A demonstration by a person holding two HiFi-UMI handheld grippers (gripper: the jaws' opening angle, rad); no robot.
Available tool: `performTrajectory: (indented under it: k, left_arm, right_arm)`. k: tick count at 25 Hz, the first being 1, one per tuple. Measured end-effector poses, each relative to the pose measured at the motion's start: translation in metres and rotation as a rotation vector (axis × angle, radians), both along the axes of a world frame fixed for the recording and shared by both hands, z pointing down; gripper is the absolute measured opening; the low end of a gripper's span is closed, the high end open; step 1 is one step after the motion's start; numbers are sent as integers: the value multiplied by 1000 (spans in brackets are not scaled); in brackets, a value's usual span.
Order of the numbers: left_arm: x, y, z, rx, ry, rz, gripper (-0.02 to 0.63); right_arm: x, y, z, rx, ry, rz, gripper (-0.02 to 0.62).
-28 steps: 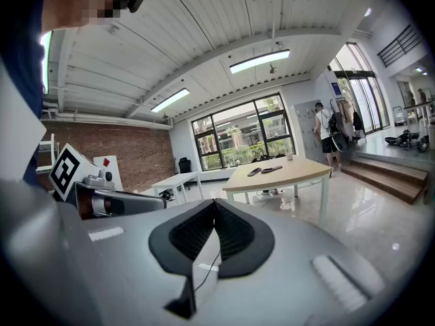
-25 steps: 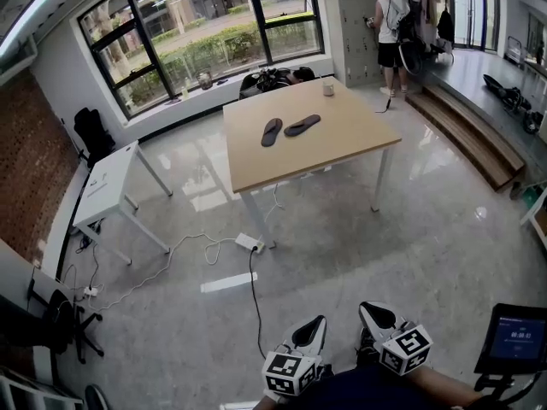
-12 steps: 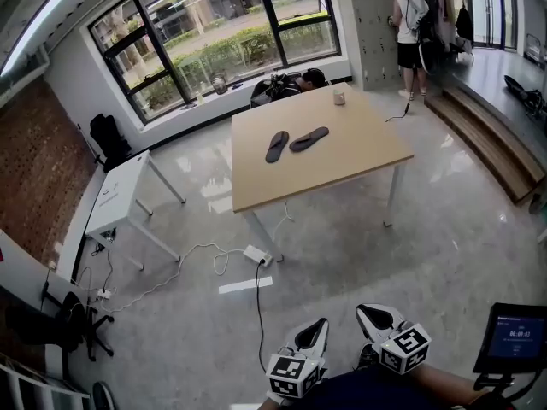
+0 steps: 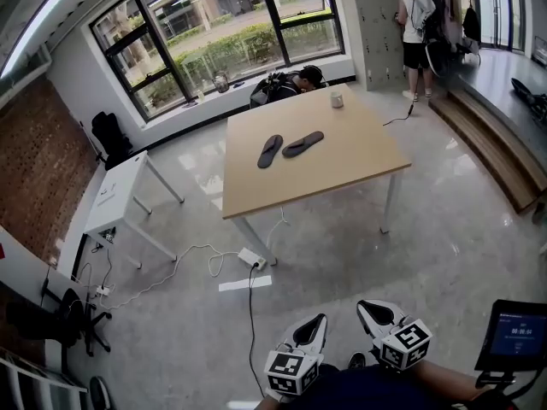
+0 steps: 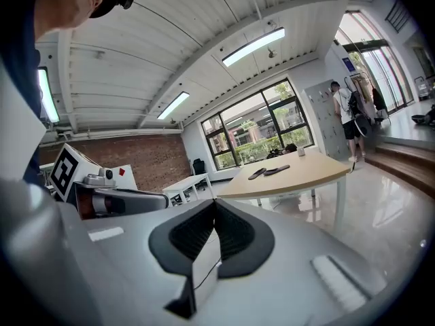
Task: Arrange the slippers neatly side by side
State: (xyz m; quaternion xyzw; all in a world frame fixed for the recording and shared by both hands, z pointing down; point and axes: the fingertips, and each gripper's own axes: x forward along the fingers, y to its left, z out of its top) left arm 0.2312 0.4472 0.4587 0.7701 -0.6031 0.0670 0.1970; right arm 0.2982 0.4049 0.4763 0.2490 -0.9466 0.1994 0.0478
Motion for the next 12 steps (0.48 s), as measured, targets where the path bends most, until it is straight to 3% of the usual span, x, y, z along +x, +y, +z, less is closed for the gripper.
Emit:
performTrajectory:
  k: [12]
  left_arm:
    - [-2,-31,4,-13,0,-23,5]
  right_arm:
    - [-5,-34,8,1,-18,-22,11]
